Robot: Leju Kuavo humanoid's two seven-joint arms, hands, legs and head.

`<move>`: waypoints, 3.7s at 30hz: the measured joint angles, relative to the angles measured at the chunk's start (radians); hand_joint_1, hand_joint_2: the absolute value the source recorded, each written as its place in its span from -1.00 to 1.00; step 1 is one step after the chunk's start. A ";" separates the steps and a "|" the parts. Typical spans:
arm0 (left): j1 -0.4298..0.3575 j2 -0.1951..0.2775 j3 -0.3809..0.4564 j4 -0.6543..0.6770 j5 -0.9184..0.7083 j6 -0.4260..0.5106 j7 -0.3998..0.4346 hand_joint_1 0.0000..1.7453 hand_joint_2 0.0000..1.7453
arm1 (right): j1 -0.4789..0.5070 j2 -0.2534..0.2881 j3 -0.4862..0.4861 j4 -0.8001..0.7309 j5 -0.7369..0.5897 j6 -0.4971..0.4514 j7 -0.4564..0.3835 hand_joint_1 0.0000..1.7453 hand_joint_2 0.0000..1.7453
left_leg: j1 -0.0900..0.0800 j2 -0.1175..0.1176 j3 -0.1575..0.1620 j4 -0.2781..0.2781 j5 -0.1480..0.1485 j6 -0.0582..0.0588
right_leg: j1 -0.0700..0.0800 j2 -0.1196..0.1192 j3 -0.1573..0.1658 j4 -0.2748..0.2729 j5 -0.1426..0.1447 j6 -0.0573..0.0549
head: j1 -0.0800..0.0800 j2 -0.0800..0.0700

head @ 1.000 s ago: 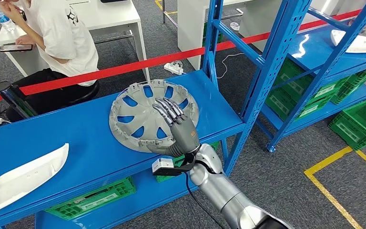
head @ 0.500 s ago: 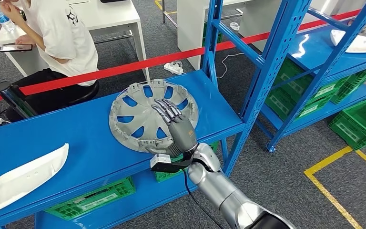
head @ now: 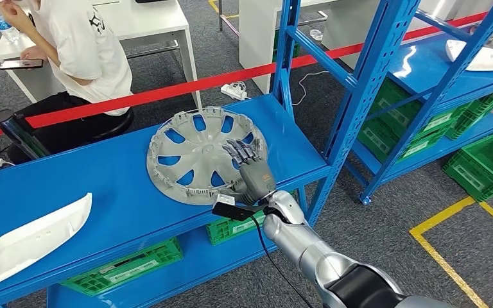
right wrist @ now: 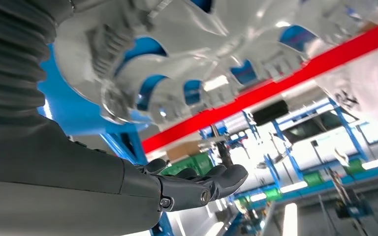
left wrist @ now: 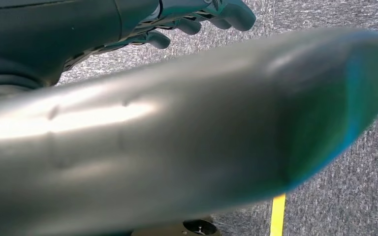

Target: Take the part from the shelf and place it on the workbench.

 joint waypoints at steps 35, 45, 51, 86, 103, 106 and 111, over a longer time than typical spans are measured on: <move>-0.002 0.000 0.000 0.000 -0.001 0.009 0.010 -1.00 -1.00 | -0.021 0.006 -0.007 0.093 0.077 0.166 0.046 1.00 1.00 | 0.000 0.002 0.008 -0.001 0.000 -0.001 | 0.000 0.002 0.006 0.000 0.000 0.000 | 0.000 0.000; -0.001 0.000 0.000 0.000 0.000 0.012 -0.004 -1.00 -1.00 | 0.044 0.006 0.017 -0.006 0.073 0.172 0.028 1.00 1.00 | 0.000 0.001 0.006 -0.001 0.000 -0.001 | 0.000 0.001 0.005 0.000 0.000 0.000 | 0.000 0.000; -0.002 0.000 0.000 0.000 0.008 0.014 -0.009 -1.00 -1.00 | 0.088 0.006 0.046 -0.100 0.076 0.185 0.029 1.00 1.00 | 0.000 0.001 0.003 -0.001 0.000 -0.001 | 0.000 0.001 0.002 0.000 0.000 -0.001 | 0.000 0.000; 0.001 0.001 0.000 -0.001 0.033 0.043 -0.028 -1.00 1.00 | 0.119 0.005 0.123 -0.228 0.124 0.118 0.098 1.00 1.00 | 0.000 0.000 0.001 -0.001 0.000 -0.001 | 0.000 0.000 0.001 0.000 -0.001 -0.001 | 0.000 0.000; 0.010 0.000 0.000 0.000 0.017 0.052 -0.036 -1.00 1.00 | 0.123 0.001 0.174 -0.489 0.392 -0.096 0.142 1.00 1.00 | 0.000 0.000 -0.002 -0.001 0.000 -0.001 | 0.000 0.000 -0.002 0.000 -0.001 -0.001 | 0.000 0.000; 0.012 0.000 0.000 0.000 0.021 0.052 -0.039 -1.00 1.00 | 0.119 0.001 0.190 -0.506 0.417 -0.097 0.153 1.00 1.00 | 0.000 0.000 -0.002 -0.001 0.000 -0.001 | 0.000 0.000 -0.002 0.000 -0.001 -0.001 | 0.000 0.000; 0.016 0.000 0.000 0.000 0.026 0.052 -0.040 -1.00 1.00 | 0.103 0.001 0.221 -0.519 0.426 -0.097 0.149 1.00 1.00 | 0.000 0.000 -0.002 -0.001 0.000 -0.001 | 0.000 0.000 -0.002 0.000 -0.001 -0.001 | 0.000 0.000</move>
